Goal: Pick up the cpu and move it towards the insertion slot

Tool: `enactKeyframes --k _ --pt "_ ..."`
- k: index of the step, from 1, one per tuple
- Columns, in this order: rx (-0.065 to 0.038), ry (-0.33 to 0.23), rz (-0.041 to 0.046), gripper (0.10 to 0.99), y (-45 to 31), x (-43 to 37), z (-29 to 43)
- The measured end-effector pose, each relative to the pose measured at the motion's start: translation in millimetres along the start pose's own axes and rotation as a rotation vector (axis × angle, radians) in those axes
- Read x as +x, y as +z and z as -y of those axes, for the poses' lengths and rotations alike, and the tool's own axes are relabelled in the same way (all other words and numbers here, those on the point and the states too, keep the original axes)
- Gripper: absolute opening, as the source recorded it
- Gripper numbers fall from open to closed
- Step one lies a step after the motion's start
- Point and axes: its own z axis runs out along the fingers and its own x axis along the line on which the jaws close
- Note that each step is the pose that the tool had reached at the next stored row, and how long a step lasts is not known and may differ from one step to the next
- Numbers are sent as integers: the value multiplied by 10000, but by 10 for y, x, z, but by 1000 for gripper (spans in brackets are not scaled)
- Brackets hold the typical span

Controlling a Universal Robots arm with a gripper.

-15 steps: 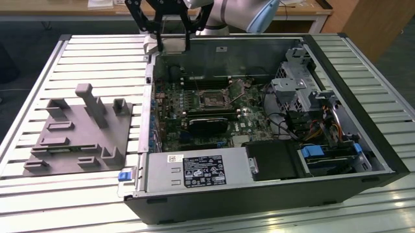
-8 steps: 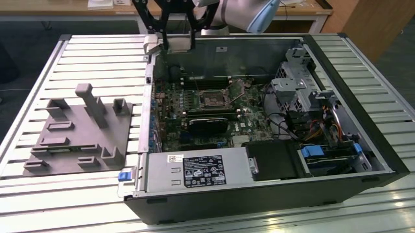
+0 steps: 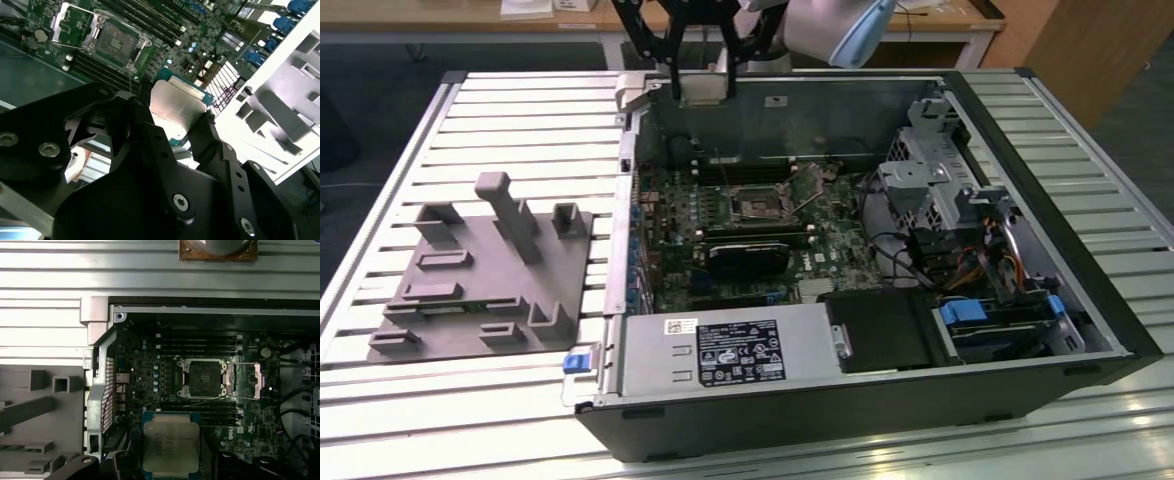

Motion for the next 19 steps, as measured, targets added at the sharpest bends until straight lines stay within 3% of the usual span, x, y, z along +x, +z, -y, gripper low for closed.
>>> enactKeyframes --k 7,19 --pt "-2 -1 0 545 6 -100 -57" --pt "-27 -3 35 545 17 -404 -116"
